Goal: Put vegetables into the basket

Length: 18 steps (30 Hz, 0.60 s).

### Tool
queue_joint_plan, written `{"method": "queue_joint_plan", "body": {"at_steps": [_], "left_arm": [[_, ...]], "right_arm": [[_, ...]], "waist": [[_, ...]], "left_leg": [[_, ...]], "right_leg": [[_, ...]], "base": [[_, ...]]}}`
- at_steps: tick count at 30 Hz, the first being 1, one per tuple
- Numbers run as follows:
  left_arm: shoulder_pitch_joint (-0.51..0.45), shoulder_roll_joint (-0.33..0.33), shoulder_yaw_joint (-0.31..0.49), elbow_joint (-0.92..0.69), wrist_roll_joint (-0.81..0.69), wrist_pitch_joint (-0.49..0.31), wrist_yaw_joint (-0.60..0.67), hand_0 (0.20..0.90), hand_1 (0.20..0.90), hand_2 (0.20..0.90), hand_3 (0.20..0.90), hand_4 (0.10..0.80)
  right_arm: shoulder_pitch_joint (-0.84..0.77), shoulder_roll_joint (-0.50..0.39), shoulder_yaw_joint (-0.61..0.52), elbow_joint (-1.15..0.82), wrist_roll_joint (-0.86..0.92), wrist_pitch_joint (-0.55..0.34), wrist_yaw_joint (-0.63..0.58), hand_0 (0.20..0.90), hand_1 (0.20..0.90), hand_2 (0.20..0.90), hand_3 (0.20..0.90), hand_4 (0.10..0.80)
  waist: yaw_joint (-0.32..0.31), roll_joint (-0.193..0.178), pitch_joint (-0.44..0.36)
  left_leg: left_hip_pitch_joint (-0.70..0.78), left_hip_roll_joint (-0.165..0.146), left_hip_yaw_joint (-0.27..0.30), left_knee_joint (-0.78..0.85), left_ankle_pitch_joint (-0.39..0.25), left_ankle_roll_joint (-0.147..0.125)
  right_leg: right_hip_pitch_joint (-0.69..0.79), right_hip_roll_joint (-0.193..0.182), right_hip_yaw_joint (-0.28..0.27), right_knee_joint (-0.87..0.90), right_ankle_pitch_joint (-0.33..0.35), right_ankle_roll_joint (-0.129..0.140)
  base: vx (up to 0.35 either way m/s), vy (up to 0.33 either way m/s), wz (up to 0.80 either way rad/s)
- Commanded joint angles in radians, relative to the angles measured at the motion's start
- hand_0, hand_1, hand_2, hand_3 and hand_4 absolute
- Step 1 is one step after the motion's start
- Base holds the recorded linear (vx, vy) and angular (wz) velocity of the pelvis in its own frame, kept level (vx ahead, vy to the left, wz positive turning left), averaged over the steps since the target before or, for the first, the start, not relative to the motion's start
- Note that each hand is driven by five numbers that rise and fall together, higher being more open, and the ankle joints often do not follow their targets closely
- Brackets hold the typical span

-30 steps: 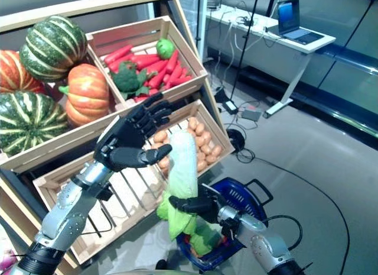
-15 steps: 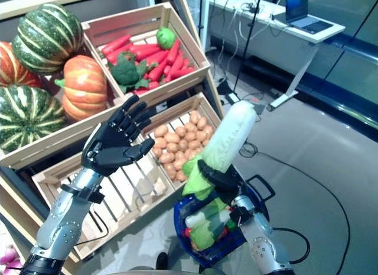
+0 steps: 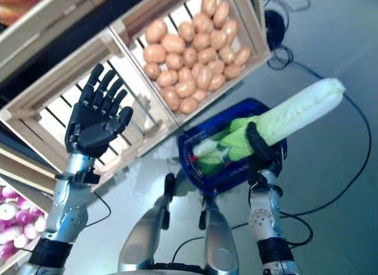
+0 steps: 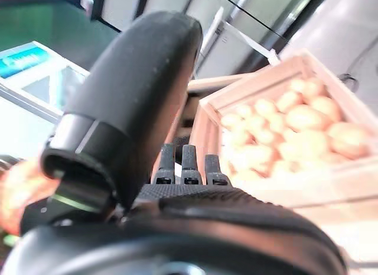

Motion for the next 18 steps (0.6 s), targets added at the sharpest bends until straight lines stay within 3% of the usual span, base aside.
{"method": "queue_joint_plan", "body": {"at_steps": [1, 5, 10, 14, 18], "left_arm": [[-0.114, -0.011, 0.036, -0.1, -0.016, -0.167, -0.024, 0.9, 0.9, 0.9, 0.9, 0.8], [-0.141, -0.017, 0.009, -0.082, -0.005, -0.17, -0.019, 0.9, 0.9, 0.9, 0.9, 0.8], [-0.201, -0.021, -0.019, -0.055, 0.0, -0.189, 0.044, 0.9, 0.9, 0.9, 0.9, 0.8], [-0.224, -0.032, -0.037, -0.055, 0.004, -0.184, 0.042, 0.9, 0.9, 0.9, 0.9, 0.8], [-0.249, -0.041, -0.055, -0.04, 0.008, -0.156, 0.041, 0.9, 0.9, 0.9, 0.9, 0.8]], "right_arm": [[-0.107, -0.02, -0.062, -0.114, -0.06, -0.174, -0.044, 0.3, 0.3, 0.3, 0.3, 0.4], [-0.153, -0.043, -0.05, -0.041, -0.072, -0.156, -0.073, 0.3, 0.3, 0.3, 0.3, 0.4], [-0.249, -0.059, -0.04, 0.135, 0.048, -0.113, -0.059, 0.3, 0.3, 0.3, 0.3, 0.4], [-0.307, -0.07, -0.014, 0.216, 0.01, -0.072, -0.049, 0.3, 0.3, 0.3, 0.3, 0.4], [-0.379, -0.104, 0.025, 0.31, 0.018, 0.047, 0.007, 0.3, 0.3, 0.3, 0.3, 0.4]], "waist": [[-0.002, -0.026, 0.013], [0.008, -0.023, 0.015], [0.026, -0.009, 0.015], [0.043, -0.004, 0.015], [0.061, -0.002, 0.015]], "left_leg": [[-0.072, -0.058, -0.017, 0.162, -0.116, -0.02], [-0.166, -0.066, -0.021, 0.229, -0.128, -0.018], [-0.272, -0.078, -0.036, 0.288, -0.135, -0.02], [-0.322, -0.09, -0.036, 0.302, -0.14, -0.012], [-0.375, -0.097, -0.041, 0.341, -0.144, -0.01]], "right_leg": [[-0.026, -0.015, -0.016, 0.122, -0.054, 0.005], [-0.121, -0.027, -0.025, 0.195, -0.064, 0.004], [-0.224, -0.043, -0.028, 0.27, -0.081, 0.003], [-0.284, -0.049, -0.031, 0.3, -0.091, 0.003], [-0.35, -0.061, -0.034, 0.351, -0.094, 0.002]], "base": [[-0.12, -0.042, 0.03], [-0.061, -0.019, 0.13], [-0.011, -0.002, 0.12], [-0.037, -0.018, 0.08], [-0.007, -0.016, 0.12]]}}
